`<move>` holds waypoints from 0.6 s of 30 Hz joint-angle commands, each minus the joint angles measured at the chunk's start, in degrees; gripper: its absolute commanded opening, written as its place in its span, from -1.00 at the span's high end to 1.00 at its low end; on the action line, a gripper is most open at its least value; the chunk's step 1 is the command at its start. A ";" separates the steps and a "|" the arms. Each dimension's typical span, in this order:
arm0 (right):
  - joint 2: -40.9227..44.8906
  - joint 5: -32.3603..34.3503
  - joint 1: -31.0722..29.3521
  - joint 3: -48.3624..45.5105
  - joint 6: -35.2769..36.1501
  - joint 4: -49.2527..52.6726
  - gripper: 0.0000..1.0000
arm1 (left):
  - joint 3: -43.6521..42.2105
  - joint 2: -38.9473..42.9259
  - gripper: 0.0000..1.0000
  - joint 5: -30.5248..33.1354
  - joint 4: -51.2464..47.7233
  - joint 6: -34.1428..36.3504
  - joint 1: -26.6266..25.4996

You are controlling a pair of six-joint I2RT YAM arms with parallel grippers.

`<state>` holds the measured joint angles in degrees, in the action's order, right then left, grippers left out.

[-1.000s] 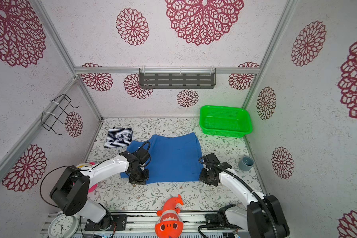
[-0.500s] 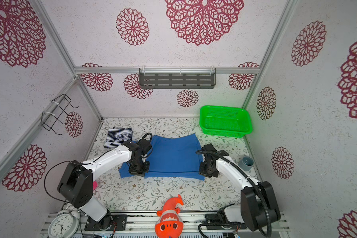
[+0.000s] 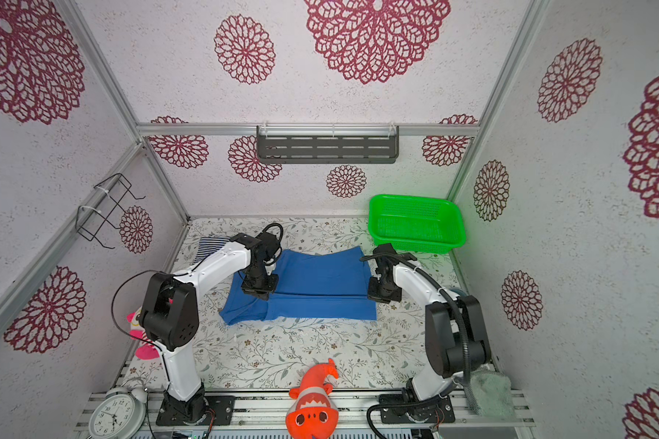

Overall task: Fold and stack the tank tops
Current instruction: 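Lower the folded hem onto the tank top and open both grippers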

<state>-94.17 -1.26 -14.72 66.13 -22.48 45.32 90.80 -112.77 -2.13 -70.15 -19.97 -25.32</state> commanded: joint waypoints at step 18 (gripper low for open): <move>-6.48 3.91 2.88 11.58 5.98 -2.73 0.35 | -11.46 13.31 -0.13 9.85 -3.00 -3.76 6.60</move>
<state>-104.05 2.79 -11.88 79.35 -17.08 41.17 84.62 -104.77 5.76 -71.46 -18.90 -18.65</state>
